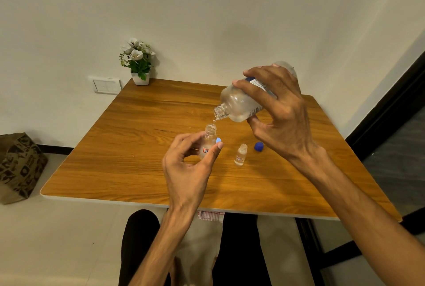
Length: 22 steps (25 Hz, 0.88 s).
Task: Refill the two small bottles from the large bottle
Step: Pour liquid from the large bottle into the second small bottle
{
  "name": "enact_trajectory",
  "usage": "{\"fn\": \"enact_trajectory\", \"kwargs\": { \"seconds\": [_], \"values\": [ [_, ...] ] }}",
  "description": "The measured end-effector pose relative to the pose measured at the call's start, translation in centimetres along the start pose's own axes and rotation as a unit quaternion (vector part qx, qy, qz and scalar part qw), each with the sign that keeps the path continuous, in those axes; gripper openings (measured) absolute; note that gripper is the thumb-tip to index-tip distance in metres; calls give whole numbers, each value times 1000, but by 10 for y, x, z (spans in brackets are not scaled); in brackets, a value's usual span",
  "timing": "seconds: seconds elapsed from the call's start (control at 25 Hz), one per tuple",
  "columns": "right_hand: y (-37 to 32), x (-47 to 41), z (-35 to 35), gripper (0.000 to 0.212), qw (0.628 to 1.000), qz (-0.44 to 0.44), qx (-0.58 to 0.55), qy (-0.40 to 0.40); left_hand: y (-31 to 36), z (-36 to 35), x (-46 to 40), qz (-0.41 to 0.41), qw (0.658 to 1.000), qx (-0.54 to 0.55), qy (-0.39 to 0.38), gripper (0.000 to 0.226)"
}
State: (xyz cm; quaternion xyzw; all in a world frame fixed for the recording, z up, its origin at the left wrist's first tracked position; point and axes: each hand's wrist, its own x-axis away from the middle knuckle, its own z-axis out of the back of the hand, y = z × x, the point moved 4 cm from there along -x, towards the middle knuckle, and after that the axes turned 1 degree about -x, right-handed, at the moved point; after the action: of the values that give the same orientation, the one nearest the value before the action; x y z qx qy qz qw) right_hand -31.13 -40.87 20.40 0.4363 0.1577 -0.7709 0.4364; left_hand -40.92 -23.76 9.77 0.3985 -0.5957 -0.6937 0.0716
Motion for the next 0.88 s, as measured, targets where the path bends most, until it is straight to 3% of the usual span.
{"fn": "enact_trajectory", "kwargs": {
  "seconds": [0.88],
  "values": [
    [0, -6, 2, 55, 1000, 17, 4, 2, -1, 0, 1, 15, 1000, 11, 1, 31]
  ]
}}
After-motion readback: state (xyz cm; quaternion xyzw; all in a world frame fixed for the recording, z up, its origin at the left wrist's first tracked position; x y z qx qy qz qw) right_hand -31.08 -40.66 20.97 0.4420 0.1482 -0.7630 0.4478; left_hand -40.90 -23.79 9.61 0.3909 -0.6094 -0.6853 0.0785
